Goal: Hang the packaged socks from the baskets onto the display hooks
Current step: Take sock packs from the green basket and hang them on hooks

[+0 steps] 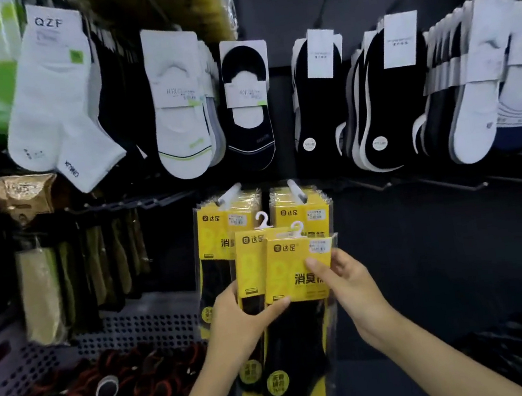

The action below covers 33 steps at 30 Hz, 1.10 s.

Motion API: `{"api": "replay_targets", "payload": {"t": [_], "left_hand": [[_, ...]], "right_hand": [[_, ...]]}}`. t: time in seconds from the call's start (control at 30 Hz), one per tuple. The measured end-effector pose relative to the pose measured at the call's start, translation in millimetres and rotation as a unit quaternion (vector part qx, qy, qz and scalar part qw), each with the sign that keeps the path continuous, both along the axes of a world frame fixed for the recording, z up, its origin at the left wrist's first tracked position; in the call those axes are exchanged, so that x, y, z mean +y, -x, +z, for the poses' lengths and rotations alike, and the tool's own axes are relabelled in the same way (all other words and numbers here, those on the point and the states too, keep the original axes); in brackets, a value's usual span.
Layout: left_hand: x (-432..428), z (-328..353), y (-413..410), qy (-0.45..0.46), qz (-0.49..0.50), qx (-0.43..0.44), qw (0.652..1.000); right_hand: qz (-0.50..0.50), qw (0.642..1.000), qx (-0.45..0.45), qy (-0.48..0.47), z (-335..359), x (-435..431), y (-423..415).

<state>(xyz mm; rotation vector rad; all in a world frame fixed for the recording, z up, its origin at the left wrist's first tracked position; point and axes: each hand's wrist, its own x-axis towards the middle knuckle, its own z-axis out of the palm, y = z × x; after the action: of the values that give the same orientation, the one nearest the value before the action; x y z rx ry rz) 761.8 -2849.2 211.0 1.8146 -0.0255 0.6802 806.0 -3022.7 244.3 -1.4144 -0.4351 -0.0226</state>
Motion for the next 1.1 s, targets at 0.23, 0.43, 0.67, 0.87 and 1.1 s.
{"api": "replay_targets", "payload": {"t": [0.23,0.43,0.67,0.87,1.1], "left_hand": [[17.0,16.7,-3.7,0.041,-0.002,-0.063,0.997],[43.8,27.9,-2.2,0.042,0.064,-0.114,0.99],[47.7,31.2,0.6,0.055,0.063,-0.108,0.991],[39.1,25.9,-3.9,0.073,0.035,-0.096,0.992],[11.6,12.4,-15.5,0.106,-0.035,-0.05,0.992]], "right_hand": [[-0.043,0.997,0.014,-0.06,6.1,-3.9,-18.2],[-0.099,0.994,-0.033,-0.026,23.4,-14.7,-46.9],[-0.112,0.993,-0.039,0.028,26.1,3.0,-75.7],[-0.249,0.966,0.015,0.068,9.4,-0.2,-84.9],[-0.152,0.988,0.0,0.028,2.5,-2.1,-46.0]]}}
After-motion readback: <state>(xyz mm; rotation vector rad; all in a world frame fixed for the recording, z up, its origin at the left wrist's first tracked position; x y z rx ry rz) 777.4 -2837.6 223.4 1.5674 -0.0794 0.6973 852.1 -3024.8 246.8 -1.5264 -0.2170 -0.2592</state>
